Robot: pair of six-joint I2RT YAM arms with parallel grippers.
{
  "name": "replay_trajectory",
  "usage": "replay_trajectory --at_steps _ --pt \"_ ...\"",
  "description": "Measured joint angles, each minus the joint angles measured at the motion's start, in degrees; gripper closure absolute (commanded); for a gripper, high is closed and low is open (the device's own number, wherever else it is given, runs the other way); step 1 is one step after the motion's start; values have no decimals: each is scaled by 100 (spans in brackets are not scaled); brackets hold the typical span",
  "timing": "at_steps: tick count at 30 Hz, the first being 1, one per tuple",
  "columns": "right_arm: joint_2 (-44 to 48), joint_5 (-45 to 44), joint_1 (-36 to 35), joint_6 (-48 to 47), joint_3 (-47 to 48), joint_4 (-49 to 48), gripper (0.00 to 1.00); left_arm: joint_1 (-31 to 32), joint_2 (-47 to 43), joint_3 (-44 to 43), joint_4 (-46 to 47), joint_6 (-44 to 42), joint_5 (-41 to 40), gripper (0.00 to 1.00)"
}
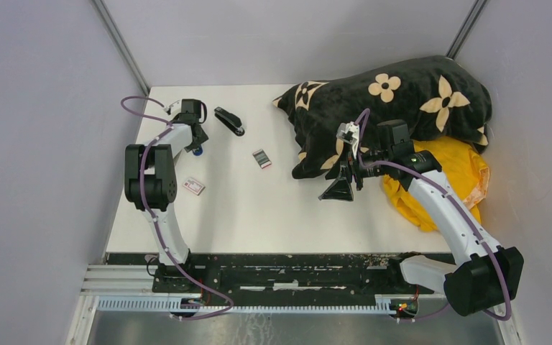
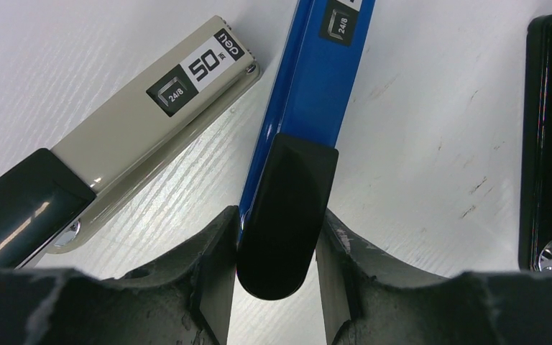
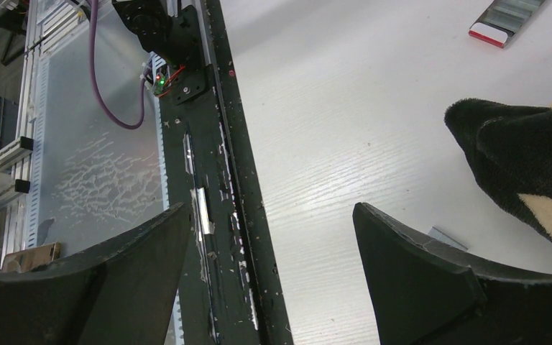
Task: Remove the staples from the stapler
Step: Pick up the stapler from the center of the board.
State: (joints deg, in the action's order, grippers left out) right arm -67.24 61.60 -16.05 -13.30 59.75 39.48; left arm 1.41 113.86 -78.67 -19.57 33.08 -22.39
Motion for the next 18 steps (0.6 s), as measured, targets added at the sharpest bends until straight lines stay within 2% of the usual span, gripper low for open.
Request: replay_trajectory --at_steps 7,18 --pt "0 0 0 0 -2 0 10 0 28 -11 -4 -72 -63 47" --pt "-7 0 0 0 -4 -2 10 0 63 271 391 -409 31 49"
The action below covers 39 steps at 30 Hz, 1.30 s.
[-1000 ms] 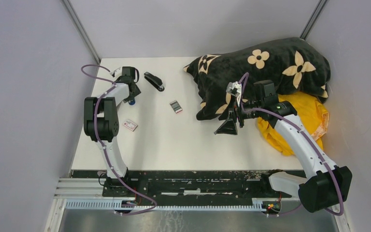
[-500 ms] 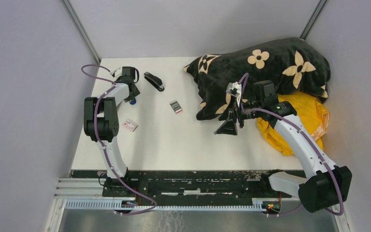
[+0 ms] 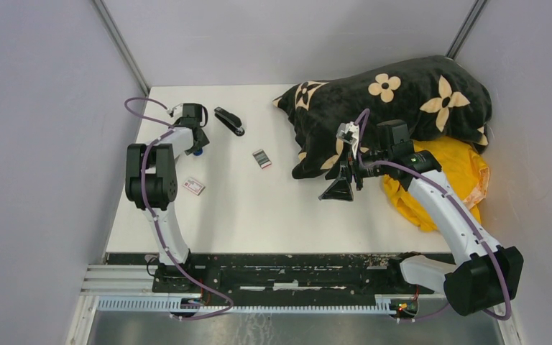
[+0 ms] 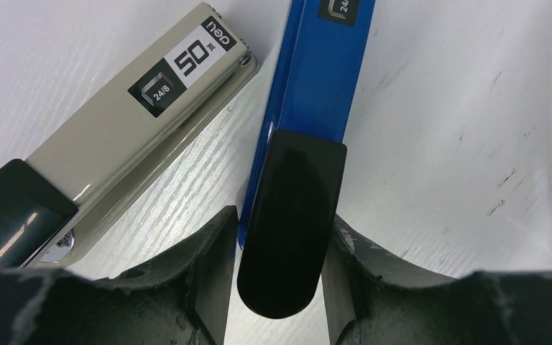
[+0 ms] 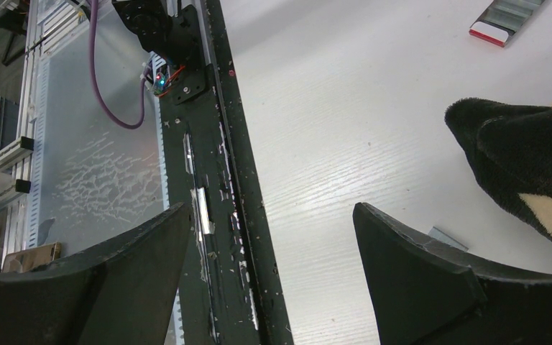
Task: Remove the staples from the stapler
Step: Pick up the stapler from the center of the board.
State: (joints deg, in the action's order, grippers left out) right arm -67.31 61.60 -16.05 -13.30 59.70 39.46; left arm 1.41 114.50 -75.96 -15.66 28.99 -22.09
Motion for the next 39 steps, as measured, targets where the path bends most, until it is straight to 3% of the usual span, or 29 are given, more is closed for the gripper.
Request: replay_trajectory --at_steps 18,23,27,31,39 --pt "-4 2 0 0 -11 2 10 2 -319 304 400 -162 94 48" --pt "-4 2 0 0 -17 2 10 0 -376 382 452 -186 120 53" --pt "-4 2 0 0 -17 0 10 4 -378 382 470 -192 125 63" --pt "-4 4 0 0 -17 2 10 28 -378 385 485 -208 116 96" --pt "-4 4 0 0 -20 2 10 98 -669 730 531 -208 120 97"
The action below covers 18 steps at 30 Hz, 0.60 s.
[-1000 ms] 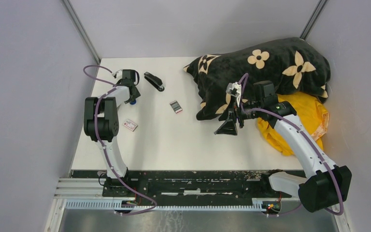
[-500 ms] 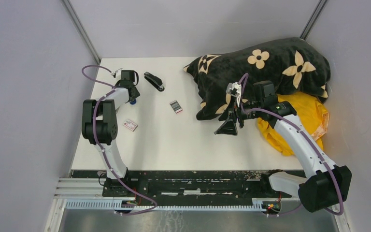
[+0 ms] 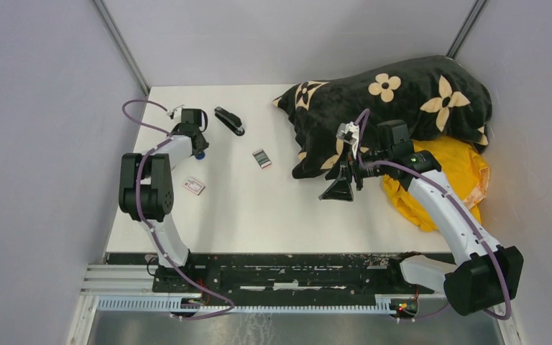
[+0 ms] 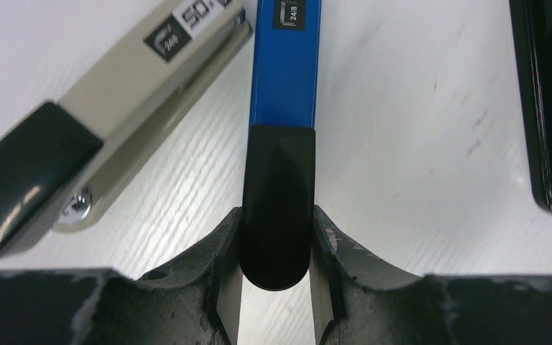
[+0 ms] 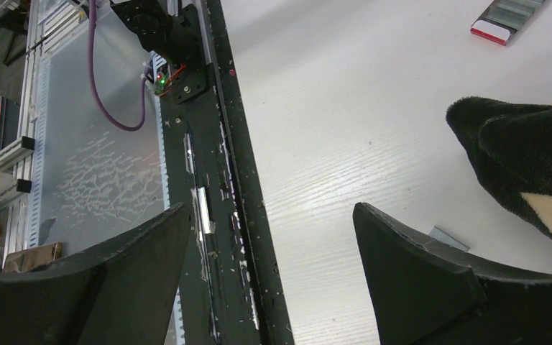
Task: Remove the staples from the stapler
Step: Pick up the stapler from the center of the board.
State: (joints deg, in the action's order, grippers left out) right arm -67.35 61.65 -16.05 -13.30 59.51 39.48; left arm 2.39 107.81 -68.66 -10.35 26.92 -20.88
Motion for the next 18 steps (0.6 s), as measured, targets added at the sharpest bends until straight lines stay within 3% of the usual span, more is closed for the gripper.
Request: replay_trajectory --at_steps 10,18 --pt "-20 131 0 61 -87 -92 10 520 -1600 1648 289 2 326 97" --pt "-168 566 0 767 -531 -973 11 962 -2973 3248 1178 4 1329 97"
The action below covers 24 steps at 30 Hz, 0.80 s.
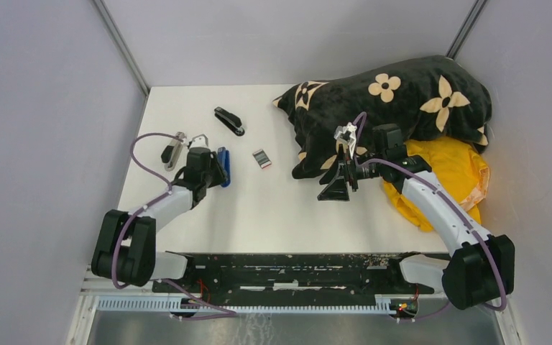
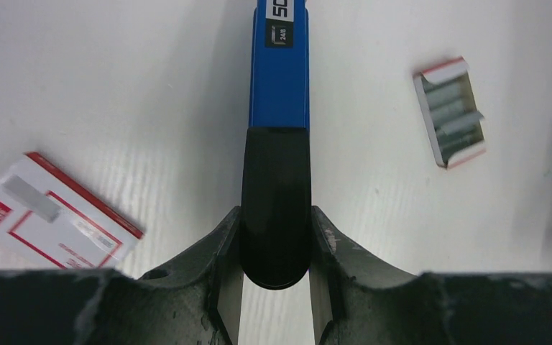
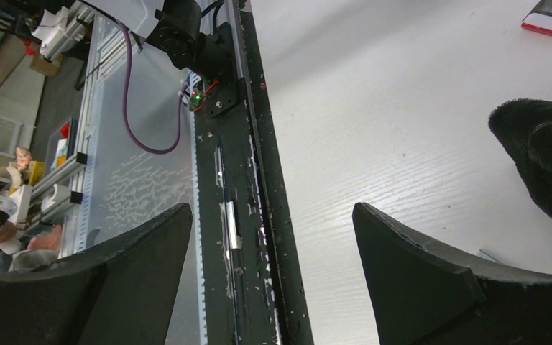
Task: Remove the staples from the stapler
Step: Pick up the stapler from the center of the board, then unload the staple at the center of the board.
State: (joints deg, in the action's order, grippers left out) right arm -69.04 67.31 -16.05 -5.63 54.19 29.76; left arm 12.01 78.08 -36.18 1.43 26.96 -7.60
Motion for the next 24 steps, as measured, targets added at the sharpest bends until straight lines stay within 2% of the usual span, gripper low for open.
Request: replay_trajectory --at_steps 5,11,16,24 --pt "-175 94 4 553 -229 -638 11 461 -448 761 654 15 289 97" --pt "-354 149 4 1069 -387 -1244 11 905 -990 1187 793 17 605 97" --pt "-411 179 4 1226 -387 -1397 11 1384 -1233 1172 503 2 428 97" --pt "-411 197 11 1167 -387 -1335 11 2398 -1268 772 -544 -2 -450 97"
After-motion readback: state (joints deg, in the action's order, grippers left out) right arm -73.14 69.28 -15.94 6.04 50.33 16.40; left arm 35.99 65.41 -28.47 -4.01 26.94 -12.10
